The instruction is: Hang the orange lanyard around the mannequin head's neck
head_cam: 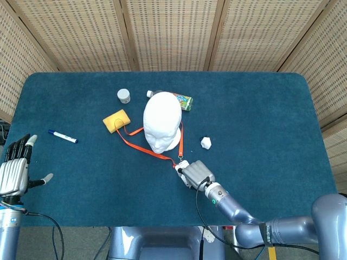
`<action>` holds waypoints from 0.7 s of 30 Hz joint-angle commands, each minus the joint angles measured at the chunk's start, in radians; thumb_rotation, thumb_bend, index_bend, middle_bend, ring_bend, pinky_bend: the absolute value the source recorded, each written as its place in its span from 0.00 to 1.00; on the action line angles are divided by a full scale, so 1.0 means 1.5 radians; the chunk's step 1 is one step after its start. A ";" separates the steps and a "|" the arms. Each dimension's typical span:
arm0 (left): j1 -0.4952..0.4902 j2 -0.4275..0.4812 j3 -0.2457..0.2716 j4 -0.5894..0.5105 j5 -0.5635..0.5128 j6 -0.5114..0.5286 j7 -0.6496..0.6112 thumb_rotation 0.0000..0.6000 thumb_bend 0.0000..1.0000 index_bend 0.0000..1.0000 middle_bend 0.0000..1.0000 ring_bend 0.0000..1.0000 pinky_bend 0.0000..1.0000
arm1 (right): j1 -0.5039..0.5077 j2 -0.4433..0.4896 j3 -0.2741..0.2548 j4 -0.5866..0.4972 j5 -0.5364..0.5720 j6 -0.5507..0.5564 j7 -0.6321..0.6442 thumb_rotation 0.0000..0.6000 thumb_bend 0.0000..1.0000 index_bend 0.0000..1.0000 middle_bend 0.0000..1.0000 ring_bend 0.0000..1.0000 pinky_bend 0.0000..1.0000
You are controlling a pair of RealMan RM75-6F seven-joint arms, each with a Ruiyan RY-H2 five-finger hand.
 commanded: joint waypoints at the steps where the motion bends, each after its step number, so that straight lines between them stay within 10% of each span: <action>1: 0.000 -0.001 0.001 0.000 0.002 0.000 0.002 1.00 0.01 0.00 0.00 0.00 0.00 | -0.004 -0.001 -0.005 0.018 0.006 0.000 0.004 1.00 1.00 0.33 0.77 0.66 0.86; 21: -0.001 -0.006 0.001 0.000 0.002 -0.005 0.011 1.00 0.01 0.00 0.00 0.00 0.00 | 0.000 -0.011 -0.039 0.027 0.030 -0.016 -0.028 1.00 1.00 0.34 0.77 0.66 0.86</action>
